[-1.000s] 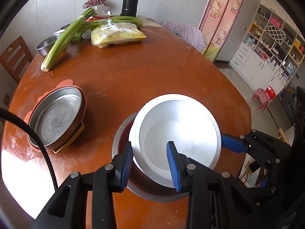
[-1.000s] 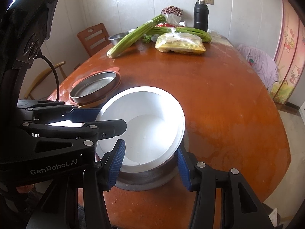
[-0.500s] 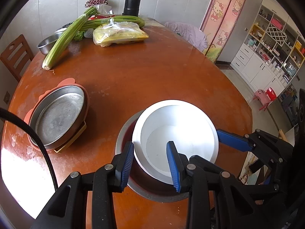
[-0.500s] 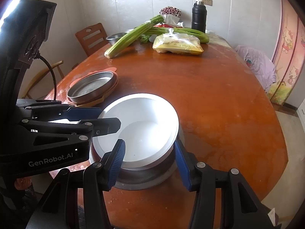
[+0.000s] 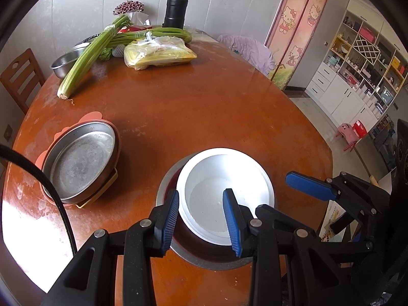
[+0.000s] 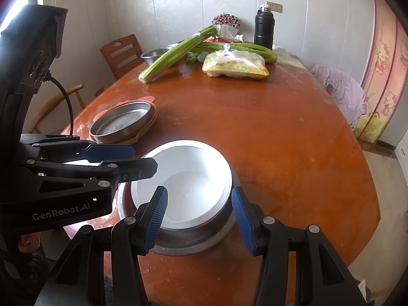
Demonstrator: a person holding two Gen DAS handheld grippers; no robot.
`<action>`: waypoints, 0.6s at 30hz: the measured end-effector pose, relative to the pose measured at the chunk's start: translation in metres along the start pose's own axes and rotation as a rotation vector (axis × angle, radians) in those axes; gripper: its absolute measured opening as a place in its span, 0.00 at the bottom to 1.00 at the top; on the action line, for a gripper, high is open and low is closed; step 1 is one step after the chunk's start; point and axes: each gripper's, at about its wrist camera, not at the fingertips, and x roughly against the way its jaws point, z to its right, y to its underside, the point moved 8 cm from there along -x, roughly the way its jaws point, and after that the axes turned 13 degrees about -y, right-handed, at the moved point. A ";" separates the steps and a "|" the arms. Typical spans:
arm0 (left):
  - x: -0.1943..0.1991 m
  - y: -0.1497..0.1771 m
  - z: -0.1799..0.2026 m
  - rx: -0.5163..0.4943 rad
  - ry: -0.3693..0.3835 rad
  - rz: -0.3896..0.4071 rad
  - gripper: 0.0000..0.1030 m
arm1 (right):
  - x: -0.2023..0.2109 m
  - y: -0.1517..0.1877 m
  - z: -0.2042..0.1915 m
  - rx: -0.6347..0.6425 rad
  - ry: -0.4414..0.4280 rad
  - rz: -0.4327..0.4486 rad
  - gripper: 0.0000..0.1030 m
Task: Organize plates and bowls
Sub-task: 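Open the left gripper and move it to the steel bowl rim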
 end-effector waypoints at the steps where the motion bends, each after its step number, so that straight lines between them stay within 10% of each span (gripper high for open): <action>1: 0.001 -0.001 0.000 0.001 -0.001 0.003 0.35 | 0.000 -0.001 0.001 -0.001 0.000 0.002 0.53; 18: -0.003 -0.007 -0.013 0.021 -0.061 0.001 0.51 | -0.003 -0.008 0.019 -0.035 0.011 0.004 0.53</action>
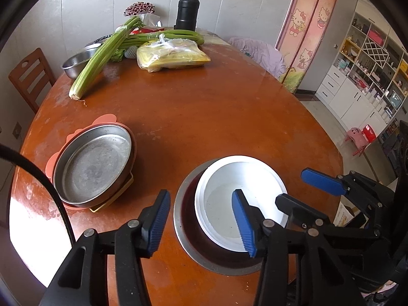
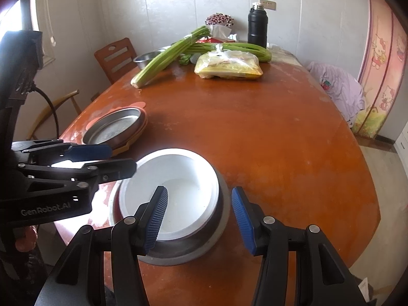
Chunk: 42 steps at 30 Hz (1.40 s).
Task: Organize plates and bowls
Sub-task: 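Open the left gripper and move it to the steel bowl rim, then close the left gripper on the steel bowl rim and lift the stack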
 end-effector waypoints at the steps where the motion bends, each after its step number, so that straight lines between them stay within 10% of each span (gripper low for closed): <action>1: 0.000 0.000 0.000 0.000 -0.002 0.002 0.52 | -0.001 0.000 0.001 -0.004 0.002 0.000 0.53; 42: -0.058 0.033 -0.004 0.056 0.061 -0.155 0.54 | -0.051 0.031 0.011 -0.172 -0.123 -0.126 0.62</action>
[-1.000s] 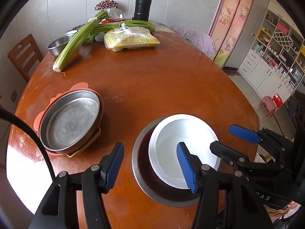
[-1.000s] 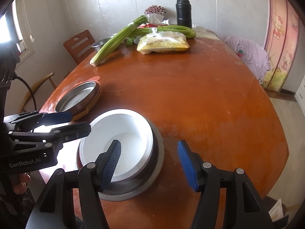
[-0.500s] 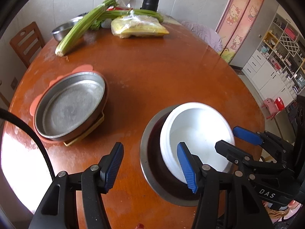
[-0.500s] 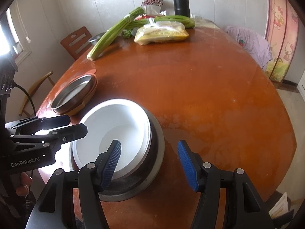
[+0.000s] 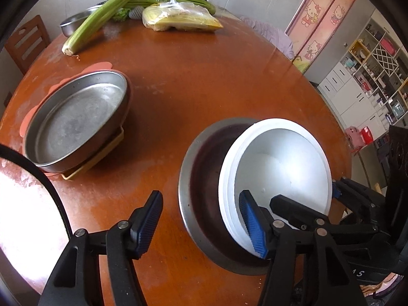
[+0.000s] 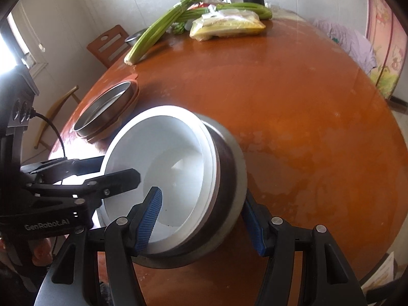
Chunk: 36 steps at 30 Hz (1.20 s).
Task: Organize plates and bowls
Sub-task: 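Close the left gripper on the steel bowl rim and lift the stack, then carry the bowl stack with the left gripper over the grey pan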
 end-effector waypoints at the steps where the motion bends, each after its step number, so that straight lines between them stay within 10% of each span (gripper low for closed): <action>1: -0.001 0.000 0.003 -0.004 0.015 -0.002 0.48 | 0.000 0.000 0.000 -0.002 0.000 0.000 0.62; 17: 0.020 -0.022 -0.020 0.022 0.003 0.059 0.45 | 0.001 -0.024 -0.027 0.057 -0.021 0.031 0.61; 36: 0.051 -0.067 -0.137 0.168 -0.090 0.142 0.46 | -0.043 -0.101 -0.122 0.229 -0.109 0.038 0.61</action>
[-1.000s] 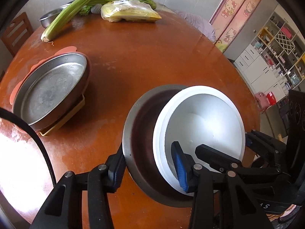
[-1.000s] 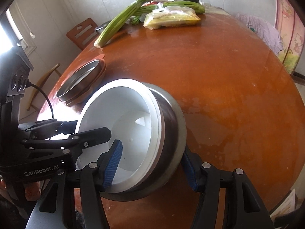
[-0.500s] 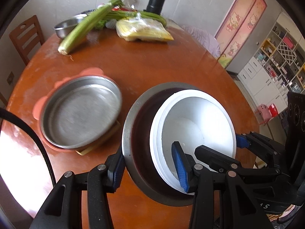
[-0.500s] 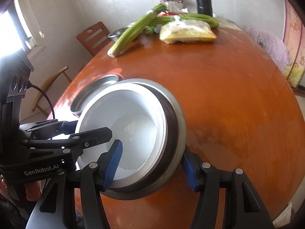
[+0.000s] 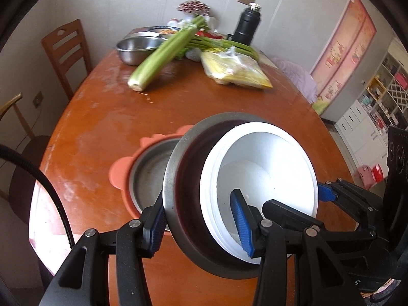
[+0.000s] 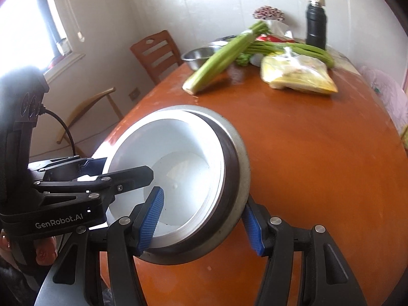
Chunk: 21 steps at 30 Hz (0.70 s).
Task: Organize plates and bowls
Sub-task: 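Carry the bowl stack with the left gripper over the grey pan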
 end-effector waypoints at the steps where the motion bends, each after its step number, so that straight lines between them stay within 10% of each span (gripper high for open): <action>1: -0.001 -0.002 -0.004 0.006 -0.003 -0.002 0.46 | -0.004 -0.004 -0.002 0.005 -0.004 -0.003 0.61; 21: -0.039 -0.016 -0.039 0.062 -0.017 -0.054 0.46 | -0.063 -0.034 -0.007 0.033 -0.017 -0.079 0.60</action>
